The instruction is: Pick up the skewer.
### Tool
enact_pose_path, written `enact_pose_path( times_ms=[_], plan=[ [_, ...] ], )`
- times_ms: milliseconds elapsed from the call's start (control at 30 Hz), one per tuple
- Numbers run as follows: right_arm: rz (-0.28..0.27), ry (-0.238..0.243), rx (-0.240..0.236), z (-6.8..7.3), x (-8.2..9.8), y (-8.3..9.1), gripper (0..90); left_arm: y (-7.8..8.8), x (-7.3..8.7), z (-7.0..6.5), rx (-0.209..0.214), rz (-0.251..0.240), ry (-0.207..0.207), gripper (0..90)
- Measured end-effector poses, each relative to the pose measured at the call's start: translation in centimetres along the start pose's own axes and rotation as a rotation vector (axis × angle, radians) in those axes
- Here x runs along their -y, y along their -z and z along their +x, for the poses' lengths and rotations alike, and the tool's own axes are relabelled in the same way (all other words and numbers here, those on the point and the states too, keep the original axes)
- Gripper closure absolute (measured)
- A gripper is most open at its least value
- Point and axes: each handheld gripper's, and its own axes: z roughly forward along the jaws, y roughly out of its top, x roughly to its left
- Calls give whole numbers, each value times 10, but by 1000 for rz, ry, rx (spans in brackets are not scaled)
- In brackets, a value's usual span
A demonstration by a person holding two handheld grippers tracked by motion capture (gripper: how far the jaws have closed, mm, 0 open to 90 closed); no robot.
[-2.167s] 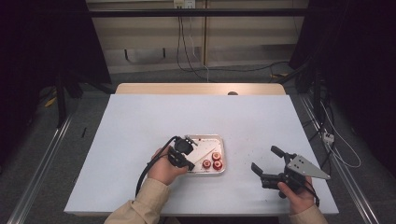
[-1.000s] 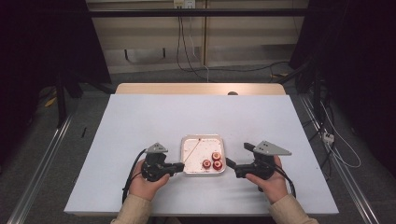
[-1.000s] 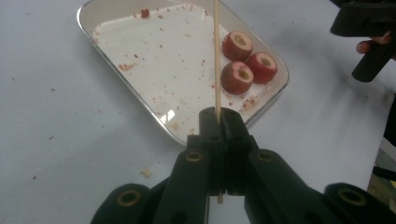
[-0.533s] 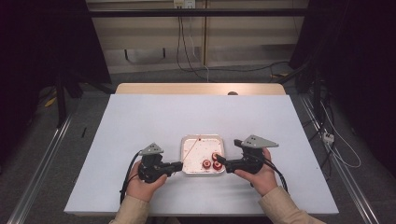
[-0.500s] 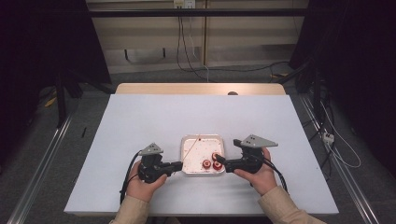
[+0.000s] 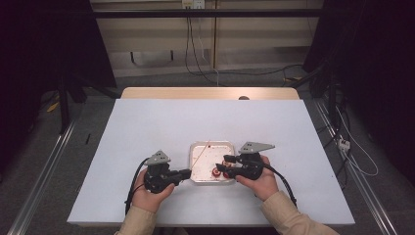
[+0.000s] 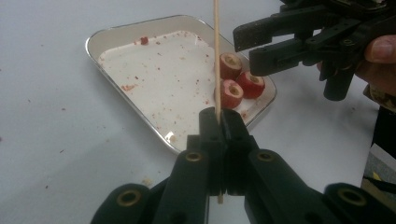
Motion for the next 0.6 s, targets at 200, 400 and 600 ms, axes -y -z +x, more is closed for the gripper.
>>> enact_pose_path(
  times_ms=[200,400,600],
  plan=[
    [35,19,-27,3,0,-9,605,0,1,1,8,15,1,893],
    [80,26,-26,6,3,-17,644,2,1,0,11,5,3,893],
    [63,10,-24,2,1,-14,663,2,1,1,14,8,4,893]
  ],
)
